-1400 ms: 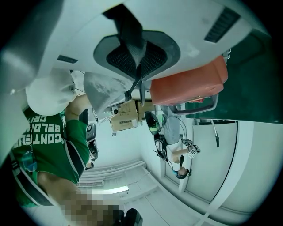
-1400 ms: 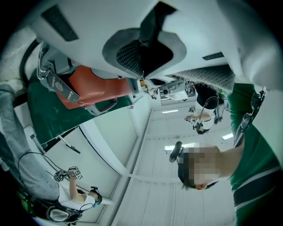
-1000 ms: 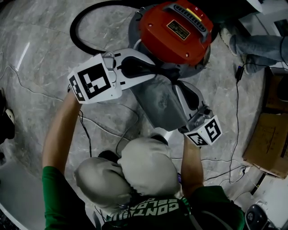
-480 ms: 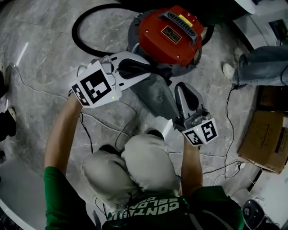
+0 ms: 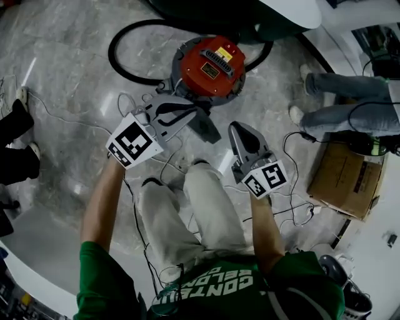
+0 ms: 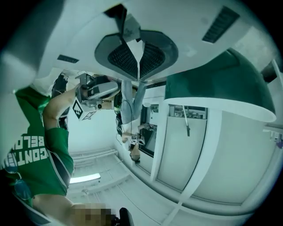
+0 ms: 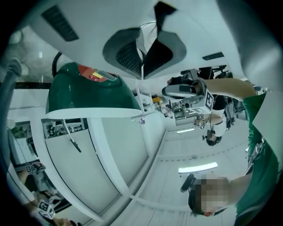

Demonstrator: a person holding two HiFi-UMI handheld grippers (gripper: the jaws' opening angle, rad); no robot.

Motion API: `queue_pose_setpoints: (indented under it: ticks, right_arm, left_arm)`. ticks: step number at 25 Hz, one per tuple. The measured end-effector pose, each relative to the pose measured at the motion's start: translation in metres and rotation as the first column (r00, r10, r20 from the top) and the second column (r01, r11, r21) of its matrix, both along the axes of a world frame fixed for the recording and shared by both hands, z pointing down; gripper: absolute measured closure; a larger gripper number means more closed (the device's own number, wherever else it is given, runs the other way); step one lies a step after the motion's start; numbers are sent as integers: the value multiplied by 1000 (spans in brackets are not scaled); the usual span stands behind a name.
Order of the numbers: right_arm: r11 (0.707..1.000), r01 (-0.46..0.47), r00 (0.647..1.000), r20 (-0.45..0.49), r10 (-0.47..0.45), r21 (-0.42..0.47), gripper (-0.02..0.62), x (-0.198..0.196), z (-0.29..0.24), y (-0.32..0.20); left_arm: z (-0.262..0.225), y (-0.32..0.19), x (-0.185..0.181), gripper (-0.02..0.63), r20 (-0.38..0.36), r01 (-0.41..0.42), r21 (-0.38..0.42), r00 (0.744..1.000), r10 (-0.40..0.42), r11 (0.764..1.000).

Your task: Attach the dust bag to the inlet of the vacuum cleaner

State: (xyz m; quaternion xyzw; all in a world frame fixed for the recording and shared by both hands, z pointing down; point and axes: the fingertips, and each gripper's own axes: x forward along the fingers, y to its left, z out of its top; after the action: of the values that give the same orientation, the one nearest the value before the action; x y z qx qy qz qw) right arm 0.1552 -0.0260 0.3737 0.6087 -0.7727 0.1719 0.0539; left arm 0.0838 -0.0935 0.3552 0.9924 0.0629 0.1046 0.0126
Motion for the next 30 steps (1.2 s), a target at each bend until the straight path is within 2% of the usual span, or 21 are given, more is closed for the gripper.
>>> queue_pose_setpoints:
  ticks: [3,9,16,22,26,30]
  right_arm:
    - [999,30,1000,-2,-30,-24,577,-11,-66,-2]
    - [994,82,995,-57,-86,-74,579,-39,-213,0]
    - [996,73,997,-21,-74,-45,588,-79,-368,-5]
    - [993,112,993,-30,-113,-18,588,-145,-454,27]
    - [993,114,993,-40,-115,-12,588,-144,-481,26]
    - [994,104,994,-36,-104,-13,588,-140,-495,32]
  left_arm:
    - [-57,3,-18,598,22,78,-71,997,-77,994]
    - [-197,21,-58,601,43,222,-173,975,-218,960]
    - [-335,31,-107,601,61,317,-265,948,-312,911]
    - [-417,59,-162,603,2,319,-318,942,-336,893]
    - [-441,56,-161,603,-26,323,-331,936,-350,887]
    - [-458,58,-164,603,-48,357,-344,917,-396,868]
